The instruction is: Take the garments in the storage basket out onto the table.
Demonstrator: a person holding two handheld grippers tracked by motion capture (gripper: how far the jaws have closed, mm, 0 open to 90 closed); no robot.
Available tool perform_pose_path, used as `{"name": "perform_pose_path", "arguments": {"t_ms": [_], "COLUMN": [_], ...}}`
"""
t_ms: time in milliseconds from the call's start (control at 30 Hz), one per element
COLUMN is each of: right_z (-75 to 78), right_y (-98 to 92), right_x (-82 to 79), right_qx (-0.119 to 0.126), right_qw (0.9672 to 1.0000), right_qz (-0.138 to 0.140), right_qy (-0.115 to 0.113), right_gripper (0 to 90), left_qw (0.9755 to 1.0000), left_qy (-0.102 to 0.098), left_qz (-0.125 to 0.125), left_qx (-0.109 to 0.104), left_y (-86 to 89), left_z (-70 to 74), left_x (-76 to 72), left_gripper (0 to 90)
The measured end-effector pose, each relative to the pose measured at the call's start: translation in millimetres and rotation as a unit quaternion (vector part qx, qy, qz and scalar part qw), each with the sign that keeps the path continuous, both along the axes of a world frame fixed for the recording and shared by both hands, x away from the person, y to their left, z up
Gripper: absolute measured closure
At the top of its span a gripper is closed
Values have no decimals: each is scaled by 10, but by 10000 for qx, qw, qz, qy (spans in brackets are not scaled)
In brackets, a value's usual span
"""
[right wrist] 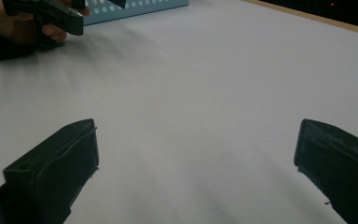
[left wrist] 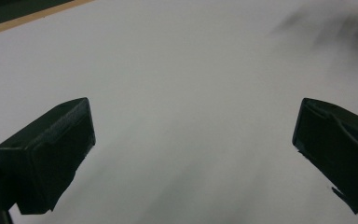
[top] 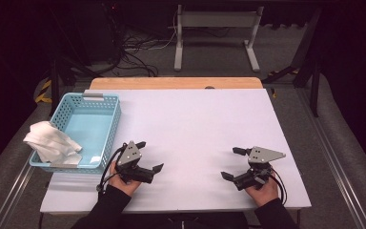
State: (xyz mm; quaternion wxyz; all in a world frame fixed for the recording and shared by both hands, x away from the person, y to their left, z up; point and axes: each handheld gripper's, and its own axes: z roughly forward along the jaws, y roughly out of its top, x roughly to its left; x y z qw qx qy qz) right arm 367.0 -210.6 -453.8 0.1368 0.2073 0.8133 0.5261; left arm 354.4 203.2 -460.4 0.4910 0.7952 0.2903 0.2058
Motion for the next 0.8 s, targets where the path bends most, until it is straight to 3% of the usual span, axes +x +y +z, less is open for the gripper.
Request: {"name": "perform_pose_path", "arguments": {"t_ms": [800], "right_z": [-6], "right_y": [6], "right_x": [8], "right_qx": [-27], "right_qw": [10000], "right_qz": [40], "right_qy": [36], "right_gripper": [6], "left_qw": [9999], "left_qy": [107], "left_qz": [49], "left_qx": [-110], "left_y": [36], "left_z": [9], "left_x": [21], "left_gripper": [4]}}
